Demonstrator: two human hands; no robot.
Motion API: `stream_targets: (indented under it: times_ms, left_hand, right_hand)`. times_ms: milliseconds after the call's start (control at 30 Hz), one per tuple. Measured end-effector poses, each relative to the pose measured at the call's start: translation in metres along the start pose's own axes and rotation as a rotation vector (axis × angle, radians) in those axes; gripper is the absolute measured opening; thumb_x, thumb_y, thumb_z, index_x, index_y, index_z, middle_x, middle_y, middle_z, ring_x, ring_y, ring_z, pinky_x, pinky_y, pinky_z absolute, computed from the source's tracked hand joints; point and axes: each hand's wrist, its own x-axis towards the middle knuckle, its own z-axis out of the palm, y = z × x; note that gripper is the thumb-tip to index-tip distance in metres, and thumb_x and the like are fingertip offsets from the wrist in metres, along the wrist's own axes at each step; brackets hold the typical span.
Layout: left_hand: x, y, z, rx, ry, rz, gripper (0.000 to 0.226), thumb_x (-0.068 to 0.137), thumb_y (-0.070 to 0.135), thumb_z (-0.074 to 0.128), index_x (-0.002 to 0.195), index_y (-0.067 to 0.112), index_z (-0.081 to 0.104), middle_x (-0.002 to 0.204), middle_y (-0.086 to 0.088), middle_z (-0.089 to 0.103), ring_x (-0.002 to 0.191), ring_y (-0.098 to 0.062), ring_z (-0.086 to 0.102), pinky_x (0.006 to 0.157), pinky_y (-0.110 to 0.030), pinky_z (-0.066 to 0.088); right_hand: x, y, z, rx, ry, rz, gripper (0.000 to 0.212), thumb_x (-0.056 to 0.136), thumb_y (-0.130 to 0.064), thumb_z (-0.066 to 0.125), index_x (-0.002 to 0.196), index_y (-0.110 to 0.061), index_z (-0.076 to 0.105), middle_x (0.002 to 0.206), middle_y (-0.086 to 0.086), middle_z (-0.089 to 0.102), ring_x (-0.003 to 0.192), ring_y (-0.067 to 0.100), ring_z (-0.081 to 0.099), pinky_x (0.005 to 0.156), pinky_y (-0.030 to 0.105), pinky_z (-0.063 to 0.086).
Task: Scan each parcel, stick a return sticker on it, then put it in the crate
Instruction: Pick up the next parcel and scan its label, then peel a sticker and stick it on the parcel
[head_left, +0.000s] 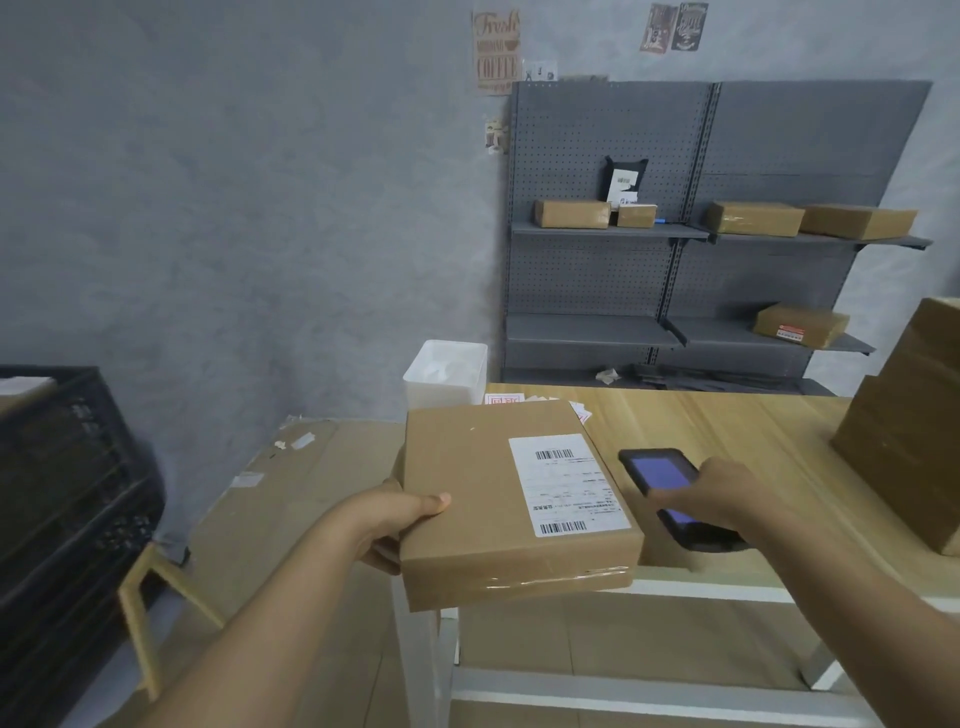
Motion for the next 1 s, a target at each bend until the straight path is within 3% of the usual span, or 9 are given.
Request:
stream_targets:
  times_ms: [67,167,233,333,467,533,667,833,1000]
  left_hand:
    - [0.0,-0.001,0.001,-0.003,0.004,0.004,0.056,0.081,0.052,0.068,0.12,0.02,0.045,0.104,-0.007,0.064,0.088,-0.027,0.068,0.081,-0.046,0.058]
    - [0.001,-0.001,0.001,0.002,0.015,0.014,0.06,0.081,0.051,0.068,0.127,0.021,0.042,0.107,-0.005,0.065,0.09,-0.025,0.068,0.081,-0.045,0.058]
    - [0.002,0.001,0.0,0.002,0.015,0.019,0.066,0.081,0.049,0.068,0.132,0.022,0.037,0.114,-0.003,0.062,0.094,-0.024,0.066,0.078,-0.041,0.059]
    - [0.004,0.005,-0.004,-0.011,0.008,0.036,0.072,0.081,0.042,0.07,0.137,0.024,0.03,0.114,0.0,0.059,0.092,-0.02,0.064,0.065,-0.031,0.055]
    - [0.013,0.016,-0.012,0.116,0.062,0.117,0.081,0.082,0.04,0.069,0.142,0.023,0.017,0.124,0.003,0.054,0.108,-0.021,0.056,0.088,-0.035,0.051]
    - [0.02,0.025,-0.018,0.151,0.111,0.164,0.081,0.084,0.041,0.064,0.146,0.02,0.017,0.132,0.0,0.05,0.114,-0.022,0.054,0.096,-0.037,0.048]
    - [0.039,0.047,-0.025,0.241,0.246,0.318,0.067,0.087,0.039,0.06,0.145,0.02,0.032,0.143,-0.005,0.041,0.125,-0.022,0.048,0.103,-0.033,0.04]
    - [0.066,0.073,-0.017,0.354,0.372,0.486,0.039,0.089,0.03,0.056,0.128,0.022,0.053,0.133,-0.004,0.047,0.122,-0.023,0.048,0.104,-0.032,0.038]
    - [0.096,0.099,0.0,0.364,0.354,0.598,0.027,0.089,0.024,0.056,0.116,0.026,0.061,0.121,0.004,0.055,0.104,-0.014,0.056,0.086,-0.024,0.039]
  right_hand:
    - [0.009,0.008,0.016,0.003,-0.009,0.028,0.052,0.062,-0.059,0.073,0.083,-0.016,0.053,0.087,0.006,0.059,0.074,0.017,0.06,0.061,0.028,0.052]
    - [0.015,0.008,0.037,-0.012,-0.005,0.037,0.056,0.064,-0.059,0.073,0.087,-0.012,0.051,0.083,0.002,0.053,0.082,0.016,0.055,0.056,0.025,0.041]
    - [0.02,0.005,0.049,-0.021,0.004,0.029,0.06,0.068,-0.059,0.072,0.096,-0.011,0.049,0.086,0.001,0.048,0.093,0.02,0.049,0.066,0.027,0.038]
    - [0.027,0.0,0.062,-0.059,0.016,0.044,0.067,0.073,-0.057,0.068,0.115,-0.007,0.049,0.107,0.01,0.048,0.093,0.023,0.044,0.078,0.03,0.036]
    - [0.033,-0.001,0.07,-0.045,0.011,0.061,0.072,0.072,-0.061,0.064,0.117,-0.007,0.048,0.098,0.007,0.039,0.106,0.029,0.046,0.084,0.034,0.038]
    - [0.036,-0.002,0.07,-0.041,-0.006,0.084,0.077,0.07,-0.065,0.064,0.119,-0.008,0.047,0.103,0.007,0.04,0.111,0.029,0.043,0.087,0.036,0.039]
    - [0.045,-0.01,0.059,0.025,0.007,0.077,0.079,0.076,-0.067,0.059,0.126,-0.008,0.046,0.128,0.014,0.041,0.12,0.032,0.038,0.097,0.038,0.036]
    - [0.072,-0.035,0.038,0.293,0.009,-0.094,0.051,0.091,-0.046,0.055,0.128,-0.011,0.053,0.132,0.017,0.051,0.12,0.033,0.046,0.101,0.043,0.039]
    - [0.116,-0.078,0.025,0.471,-0.018,-0.249,0.033,0.092,-0.032,0.059,0.118,-0.011,0.061,0.122,0.007,0.06,0.1,0.019,0.052,0.083,0.03,0.038]
